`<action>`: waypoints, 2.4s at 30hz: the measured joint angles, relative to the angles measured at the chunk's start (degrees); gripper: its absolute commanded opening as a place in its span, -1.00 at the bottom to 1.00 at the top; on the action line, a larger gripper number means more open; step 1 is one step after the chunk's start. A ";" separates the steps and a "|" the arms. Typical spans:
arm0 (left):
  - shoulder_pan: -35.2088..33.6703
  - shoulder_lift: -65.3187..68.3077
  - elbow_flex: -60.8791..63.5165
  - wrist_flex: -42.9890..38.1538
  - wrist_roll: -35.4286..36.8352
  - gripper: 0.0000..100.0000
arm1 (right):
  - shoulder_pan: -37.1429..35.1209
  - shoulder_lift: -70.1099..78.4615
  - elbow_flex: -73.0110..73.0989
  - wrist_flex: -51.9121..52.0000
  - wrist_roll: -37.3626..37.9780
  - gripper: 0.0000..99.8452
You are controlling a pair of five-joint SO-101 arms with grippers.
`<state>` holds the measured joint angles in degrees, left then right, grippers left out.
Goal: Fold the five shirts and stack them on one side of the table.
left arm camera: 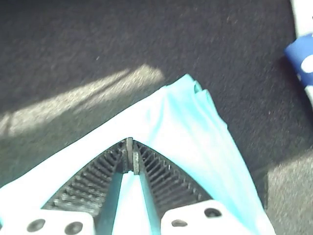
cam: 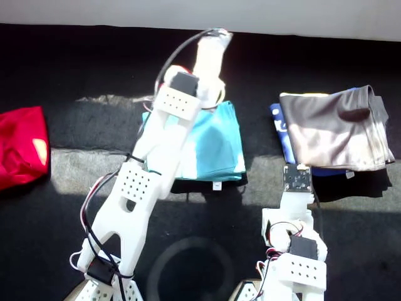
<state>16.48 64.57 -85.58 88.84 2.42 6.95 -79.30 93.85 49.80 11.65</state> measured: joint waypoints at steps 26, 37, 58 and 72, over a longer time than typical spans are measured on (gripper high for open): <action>-22.15 -66.02 68.31 10.02 -2.37 -0.97 | -16.62 60.04 -75.69 15.82 -16.18 -0.82; -34.73 -80.44 93.98 -0.70 -7.65 -0.97 | -24.97 98.29 -104.09 24.35 -24.53 -0.49; -36.92 -83.43 104.00 -8.62 -7.74 -0.97 | -25.41 133.89 -143.56 36.31 -30.68 -0.49; -37.01 -83.43 104.00 -8.62 -7.74 -0.97 | -29.71 137.32 -145.76 41.14 -29.89 -0.97</action>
<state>-20.53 -18.86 18.42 80.22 -5.32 -22.77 58.02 -51.91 90.95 -18.24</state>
